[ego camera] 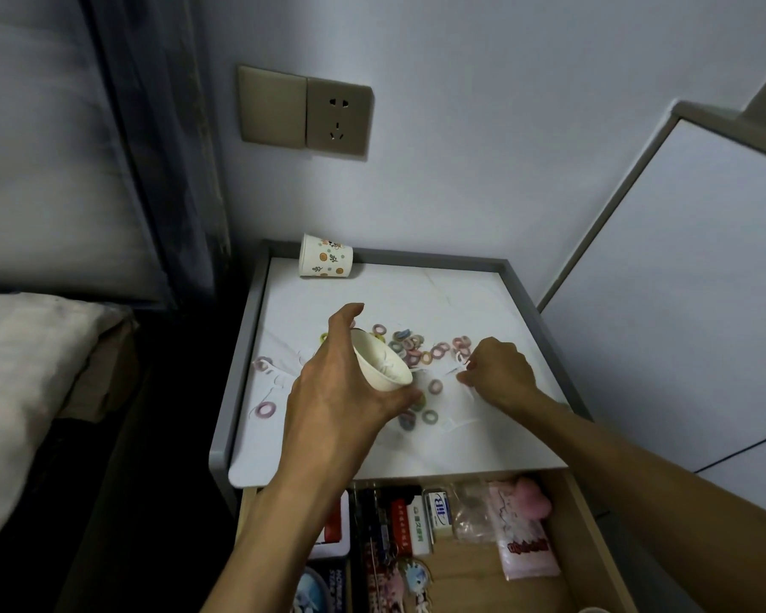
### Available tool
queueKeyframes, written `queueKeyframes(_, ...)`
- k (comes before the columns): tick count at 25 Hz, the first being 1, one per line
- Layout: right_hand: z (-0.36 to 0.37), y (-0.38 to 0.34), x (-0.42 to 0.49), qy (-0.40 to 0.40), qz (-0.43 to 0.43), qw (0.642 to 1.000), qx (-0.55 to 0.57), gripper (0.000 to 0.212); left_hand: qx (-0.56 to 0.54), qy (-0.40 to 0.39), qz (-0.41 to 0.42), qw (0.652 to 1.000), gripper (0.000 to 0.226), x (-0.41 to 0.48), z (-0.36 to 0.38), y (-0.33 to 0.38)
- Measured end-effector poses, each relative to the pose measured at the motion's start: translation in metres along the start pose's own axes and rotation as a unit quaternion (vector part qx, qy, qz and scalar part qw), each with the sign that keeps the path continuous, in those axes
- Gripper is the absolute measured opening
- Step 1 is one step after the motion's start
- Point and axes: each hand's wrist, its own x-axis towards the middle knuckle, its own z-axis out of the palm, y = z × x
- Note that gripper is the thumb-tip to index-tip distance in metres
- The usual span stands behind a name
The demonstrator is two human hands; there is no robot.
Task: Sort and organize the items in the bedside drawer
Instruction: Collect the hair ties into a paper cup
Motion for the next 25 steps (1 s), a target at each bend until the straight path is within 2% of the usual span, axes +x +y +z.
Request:
queueKeyframes(5,-0.005,-0.004,0.001,-0.031,-0.003,0.998,-0.046,0.028,-0.004,-0.005,0.006,1.000,0.100,0.000,0.004,0.001)
queueKeyframes(12,-0.004,-0.002,0.000,-0.006,-0.014,0.998,-0.058,0.023,-0.004,-0.001,0.007,1.000,0.099,-0.002,0.002,-0.001)
queueKeyframes(14,-0.001,-0.003,-0.004,0.007,-0.032,0.995,-0.096,0.015,-0.003,0.001,0.008,1.000,0.099,-0.002,0.001,-0.001)
queueKeyframes(16,0.005,-0.004,-0.012,0.008,-0.072,0.987,-0.147,0.017,0.000,0.001,0.008,1.000,0.098,-0.003,-0.001,-0.001)
queueKeyframes(18,0.005,-0.004,-0.017,-0.006,-0.102,0.982,-0.160,0.021,0.000,0.001,0.011,1.000,0.098,-0.003,-0.002,-0.002)
queueKeyframes(25,-0.039,0.005,-0.003,-0.093,-0.128,0.981,-0.116,0.023,-0.021,0.001,0.008,1.000,0.101,0.000,0.004,-0.002)
